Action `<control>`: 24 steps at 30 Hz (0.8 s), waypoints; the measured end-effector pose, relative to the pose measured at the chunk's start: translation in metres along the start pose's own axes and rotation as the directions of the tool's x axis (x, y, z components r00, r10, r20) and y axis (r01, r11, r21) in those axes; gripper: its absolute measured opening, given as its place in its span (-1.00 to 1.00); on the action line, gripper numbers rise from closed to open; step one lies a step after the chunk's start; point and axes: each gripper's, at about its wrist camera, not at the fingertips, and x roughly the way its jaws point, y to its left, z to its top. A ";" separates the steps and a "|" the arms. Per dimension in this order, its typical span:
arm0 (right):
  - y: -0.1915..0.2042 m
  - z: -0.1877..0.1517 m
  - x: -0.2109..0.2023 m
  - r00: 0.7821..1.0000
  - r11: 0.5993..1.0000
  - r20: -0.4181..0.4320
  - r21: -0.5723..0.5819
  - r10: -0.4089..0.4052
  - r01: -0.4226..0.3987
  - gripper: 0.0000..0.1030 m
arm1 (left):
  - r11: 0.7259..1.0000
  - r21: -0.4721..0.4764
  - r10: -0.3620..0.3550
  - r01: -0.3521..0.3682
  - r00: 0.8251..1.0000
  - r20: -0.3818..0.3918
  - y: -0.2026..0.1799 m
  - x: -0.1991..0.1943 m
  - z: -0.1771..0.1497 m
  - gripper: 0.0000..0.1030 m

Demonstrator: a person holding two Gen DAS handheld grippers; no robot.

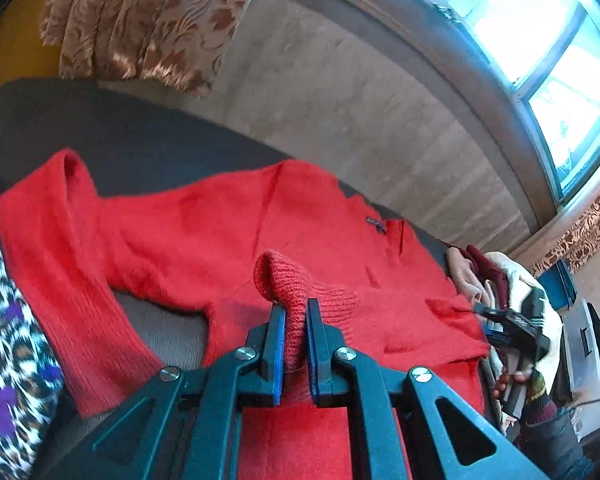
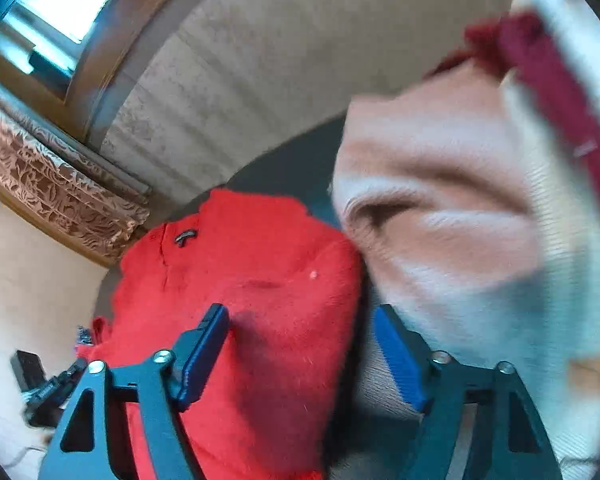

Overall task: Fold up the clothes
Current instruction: 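Grasp the sleeve cuff with the left tool and lay it across the sweater body, then open the left tool to release the sleeve cuff and lift away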

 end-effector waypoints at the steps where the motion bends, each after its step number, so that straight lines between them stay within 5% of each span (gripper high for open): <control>1: 0.001 0.001 0.005 1.000 1.000 -0.005 0.002 -0.007 0.007 0.45 | 1.000 0.010 -0.002 0.002 1.000 0.008 -0.003 -0.002 0.003 -0.85; 4: 0.008 0.005 0.008 1.000 1.000 -0.007 -0.012 -0.001 0.001 0.29 | 1.000 0.029 -0.004 0.003 1.000 0.028 -0.008 -0.004 0.011 -0.85; 6: 0.013 0.008 0.010 1.000 1.000 -0.023 -0.023 0.003 -0.003 -0.61 | 0.999 0.035 0.001 -0.003 0.998 0.056 -0.010 -0.007 0.017 -0.85; 7: 0.015 0.009 0.012 1.000 1.000 -0.030 -0.029 0.005 -0.006 -0.78 | 0.999 0.032 -0.003 0.000 0.997 0.076 -0.010 -0.010 0.022 -0.85; 12: 0.026 0.015 -0.008 0.996 0.994 0.074 -0.090 -0.054 0.060 -0.78 | 1.000 -0.011 0.022 -0.021 0.995 0.092 -0.005 -0.002 0.040 -0.85; 20: 0.013 0.008 0.009 0.968 0.963 0.102 -0.121 -0.229 0.240 -0.77 | 0.977 -0.012 0.208 -0.211 0.971 -0.115 0.013 0.067 0.028 -0.85; 24: 0.018 0.007 -0.001 0.965 0.958 0.120 -0.141 -0.234 0.250 -0.47 | 0.983 -0.066 0.162 -0.169 0.981 -0.105 0.020 0.065 0.027 -0.84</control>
